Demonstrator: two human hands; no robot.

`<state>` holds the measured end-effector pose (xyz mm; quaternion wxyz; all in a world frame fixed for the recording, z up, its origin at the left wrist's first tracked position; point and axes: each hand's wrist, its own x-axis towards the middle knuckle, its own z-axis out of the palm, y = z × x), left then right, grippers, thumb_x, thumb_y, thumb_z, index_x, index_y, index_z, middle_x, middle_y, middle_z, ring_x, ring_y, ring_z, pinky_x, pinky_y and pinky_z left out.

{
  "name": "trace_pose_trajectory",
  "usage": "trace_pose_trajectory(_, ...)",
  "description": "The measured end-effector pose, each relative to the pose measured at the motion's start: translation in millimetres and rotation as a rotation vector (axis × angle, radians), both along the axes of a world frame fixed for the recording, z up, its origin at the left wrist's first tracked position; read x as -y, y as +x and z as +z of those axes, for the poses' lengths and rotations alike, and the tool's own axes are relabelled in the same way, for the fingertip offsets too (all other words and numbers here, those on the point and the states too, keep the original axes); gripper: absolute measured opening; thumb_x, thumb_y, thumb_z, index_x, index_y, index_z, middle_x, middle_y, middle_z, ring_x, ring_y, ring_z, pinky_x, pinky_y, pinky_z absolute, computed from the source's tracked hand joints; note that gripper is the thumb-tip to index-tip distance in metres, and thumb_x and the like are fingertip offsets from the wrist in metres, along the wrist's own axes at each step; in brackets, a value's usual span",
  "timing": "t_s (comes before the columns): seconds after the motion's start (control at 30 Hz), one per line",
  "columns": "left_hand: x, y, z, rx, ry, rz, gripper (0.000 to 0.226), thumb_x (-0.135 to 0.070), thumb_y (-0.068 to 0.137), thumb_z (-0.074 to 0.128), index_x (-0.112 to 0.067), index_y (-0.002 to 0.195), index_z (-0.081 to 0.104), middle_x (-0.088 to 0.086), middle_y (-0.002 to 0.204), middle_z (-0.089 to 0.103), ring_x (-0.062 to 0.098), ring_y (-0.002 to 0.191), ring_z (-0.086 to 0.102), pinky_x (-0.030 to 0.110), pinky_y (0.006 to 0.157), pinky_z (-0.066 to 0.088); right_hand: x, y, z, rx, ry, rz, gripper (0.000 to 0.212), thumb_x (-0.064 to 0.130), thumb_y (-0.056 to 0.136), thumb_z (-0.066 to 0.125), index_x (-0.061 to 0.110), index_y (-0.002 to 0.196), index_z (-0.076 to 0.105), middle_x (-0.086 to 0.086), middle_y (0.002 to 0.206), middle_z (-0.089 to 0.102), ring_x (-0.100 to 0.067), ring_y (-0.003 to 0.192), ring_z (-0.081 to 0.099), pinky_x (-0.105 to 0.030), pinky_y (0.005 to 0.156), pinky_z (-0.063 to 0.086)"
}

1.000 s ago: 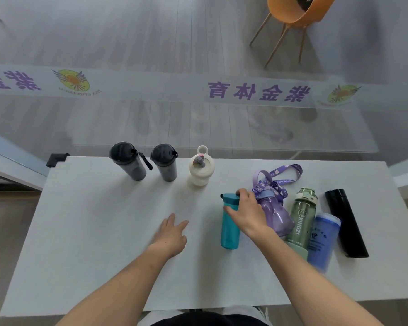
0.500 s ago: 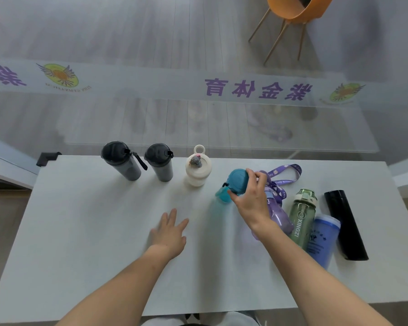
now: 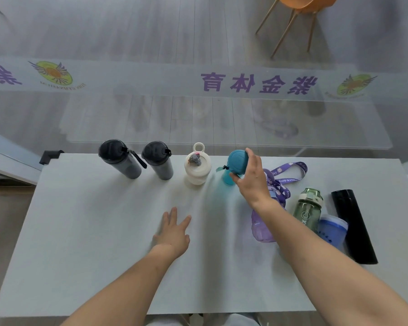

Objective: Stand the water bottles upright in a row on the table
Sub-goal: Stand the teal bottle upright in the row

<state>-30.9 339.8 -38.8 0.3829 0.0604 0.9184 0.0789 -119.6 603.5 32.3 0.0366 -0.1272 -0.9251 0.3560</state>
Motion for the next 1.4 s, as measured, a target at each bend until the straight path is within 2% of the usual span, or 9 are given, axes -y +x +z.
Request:
trace_pose_trajectory(0.27, 3.1, -5.7, -4.8, 0.04, -0.002, -0.009, 0.065, -0.034, 0.099, 0.039, -0.049, 0.153, 0.006, -0.004, 0.163, -0.024, 0.026, 0.151, -0.019, 0.057, 0.112, 0.033, -6.2, -5.8, 2.3, 0.032, 0.023, 0.058, 0.083, 0.009, 0.082, 0.082, 0.005, 0.151, 0.036, -0.016, 0.138, 0.046, -0.03, 0.126, 0.048, -0.033, 0.104, 0.041)
trace_pose_trajectory(0.57, 0.4, -8.4, -0.6, 0.066, 0.01, 0.012, 0.065, -0.03, 0.098, 0.038, -0.047, 0.154, 0.01, -0.003, 0.164, -0.022, 0.027, 0.151, -0.019, 0.055, 0.117, 0.028, -11.5, -6.1, 1.8, 0.047, 0.026, 0.103, 0.084, 0.008, 0.083, 0.081, 0.007, 0.152, 0.034, -0.014, 0.14, 0.044, -0.028, 0.128, 0.047, -0.024, 0.101, 0.038)
trace_pose_trajectory(0.77, 1.0, -7.9, 4.1, 0.074, 0.009, 0.014, 0.064, -0.028, 0.098, 0.038, -0.045, 0.154, 0.012, -0.003, 0.164, -0.021, 0.026, 0.152, -0.017, 0.054, 0.117, 0.028, -14.4, -8.3, 5.5, 0.051, 0.026, 0.121, 0.084, 0.007, 0.084, 0.08, 0.009, 0.153, 0.032, -0.014, 0.14, 0.042, -0.029, 0.129, 0.046, -0.037, 0.108, 0.046)
trace_pose_trajectory(0.87, 0.1, -7.7, 6.0, 0.065, 0.013, 0.019, 0.064, -0.028, 0.098, 0.038, -0.045, 0.154, 0.013, -0.003, 0.164, -0.021, 0.026, 0.152, -0.016, 0.054, 0.116, 0.029, -13.9, -8.6, 7.9, 0.064, 0.012, 0.116, 0.088, 0.006, 0.084, 0.08, 0.009, 0.155, 0.03, -0.015, 0.142, 0.042, -0.029, 0.131, 0.046, -0.037, 0.111, 0.044)
trace_pose_trajectory(1.0, -3.5, -5.9, 11.1, 0.059, -0.001, 0.003, 0.063, -0.03, 0.098, 0.038, -0.044, 0.154, 0.014, -0.001, 0.165, -0.018, 0.027, 0.152, -0.012, 0.054, 0.113, 0.032, -18.5, 0.6, 12.2, 0.143, -0.026, 0.117, 0.108, 0.007, 0.081, 0.083, 0.015, 0.162, 0.012, -0.013, 0.147, 0.04, -0.027, 0.137, 0.041, -0.032, 0.114, 0.033)
trace_pose_trajectory(1.07, -5.8, -4.2, 14.2, 0.055, 0.007, -0.001, 0.061, -0.03, 0.098, 0.038, -0.042, 0.155, 0.016, 0.001, 0.165, -0.015, 0.027, 0.152, -0.01, 0.054, 0.113, 0.033, -24.4, 14.0, 14.4, 0.189, -0.025, 0.093, 0.108, 0.008, 0.083, 0.081, 0.015, 0.163, 0.008, -0.013, 0.152, 0.037, -0.027, 0.141, 0.037, -0.034, 0.116, 0.029)
trace_pose_trajectory(1.17, -13.2, -0.6, 17.5, 0.042, 0.028, -0.023, 0.06, -0.03, 0.099, 0.037, -0.04, 0.155, 0.019, 0.003, 0.165, -0.011, 0.026, 0.152, -0.006, 0.051, 0.114, 0.032, -34.2, 45.1, 17.2, 0.18, 0.015, 0.007, 0.085, 0.01, 0.09, 0.072, 0.011, 0.159, 0.023, -0.013, 0.154, 0.039, -0.029, 0.143, 0.036, -0.035, 0.117, 0.029)
trace_pose_trajectory(1.27, -25.5, 2.9, 17.0, 0.02, 0.054, -0.063, 0.059, -0.031, 0.099, 0.037, -0.04, 0.154, 0.021, 0.004, 0.166, -0.01, 0.026, 0.152, -0.006, 0.049, 0.116, 0.03, -46.2, 75.1, 14.9, 0.14, 0.071, -0.109, 0.061, 0.02, 0.093, 0.067, 0.01, 0.148, 0.043, -0.012, 0.141, 0.053, -0.029, 0.132, 0.046, -0.036, 0.11, 0.036)
trace_pose_trajectory(1.4, -43.0, 4.5, 14.7, -0.007, 0.055, -0.071, 0.06, -0.029, 0.098, 0.036, -0.04, 0.154, 0.021, 0.005, 0.166, -0.009, 0.027, 0.152, -0.006, 0.048, 0.117, 0.028, -65.8, 92.6, 8.9, 0.312, 0.155, -0.167, 0.059, 0.044, 0.093, 0.064, 0.01, 0.14, 0.052, -0.012, 0.136, 0.056, -0.032, 0.127, 0.05, -0.041, 0.107, 0.041)
